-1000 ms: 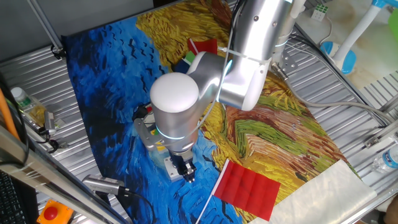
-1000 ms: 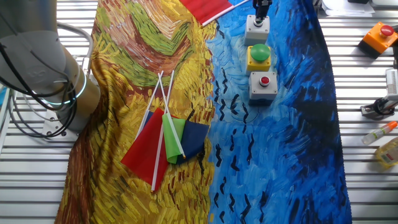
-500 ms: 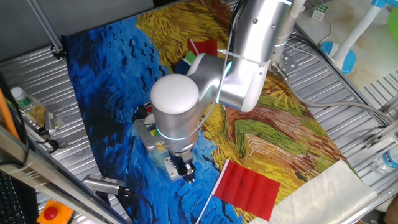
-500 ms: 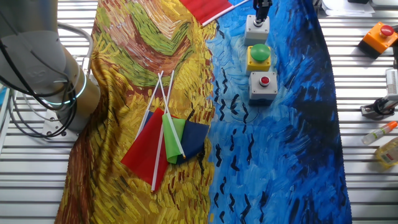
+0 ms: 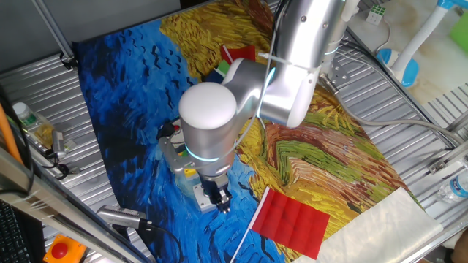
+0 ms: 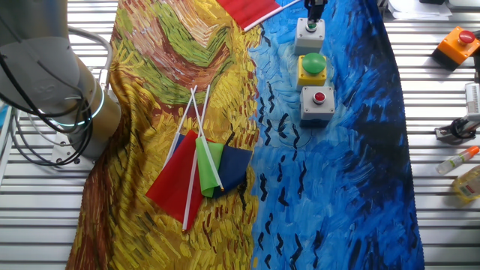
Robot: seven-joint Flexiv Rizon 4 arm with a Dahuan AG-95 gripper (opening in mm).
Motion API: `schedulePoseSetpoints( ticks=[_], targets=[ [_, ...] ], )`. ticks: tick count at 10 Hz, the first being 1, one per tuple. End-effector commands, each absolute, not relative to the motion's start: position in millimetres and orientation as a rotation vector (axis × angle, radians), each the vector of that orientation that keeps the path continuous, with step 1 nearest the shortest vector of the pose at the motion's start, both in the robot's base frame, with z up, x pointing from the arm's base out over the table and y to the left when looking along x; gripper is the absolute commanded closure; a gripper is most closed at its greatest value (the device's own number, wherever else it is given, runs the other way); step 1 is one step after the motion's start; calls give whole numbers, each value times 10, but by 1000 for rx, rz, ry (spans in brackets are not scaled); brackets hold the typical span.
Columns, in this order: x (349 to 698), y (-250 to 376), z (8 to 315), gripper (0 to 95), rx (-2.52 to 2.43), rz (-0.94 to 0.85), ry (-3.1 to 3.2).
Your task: Press three buttons from left to right in sequence
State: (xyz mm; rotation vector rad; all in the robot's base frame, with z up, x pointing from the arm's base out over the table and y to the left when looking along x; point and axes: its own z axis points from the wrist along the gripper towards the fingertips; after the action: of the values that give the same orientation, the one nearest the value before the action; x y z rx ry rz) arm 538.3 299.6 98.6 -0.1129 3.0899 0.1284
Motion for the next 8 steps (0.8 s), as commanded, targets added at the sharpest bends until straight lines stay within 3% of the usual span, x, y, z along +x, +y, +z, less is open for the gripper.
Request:
schedulePoseSetpoints(
  ticks=[1,6,7,8],
  targets=[
    [5347,2963,1122,380,-131,121,3092],
    [5294,2907,1352,380,-146,118,3088],
    [5295,2905,1357,570,-152,122,3091],
    [5286,2913,1383,570,-147,126,3092]
  ],
)
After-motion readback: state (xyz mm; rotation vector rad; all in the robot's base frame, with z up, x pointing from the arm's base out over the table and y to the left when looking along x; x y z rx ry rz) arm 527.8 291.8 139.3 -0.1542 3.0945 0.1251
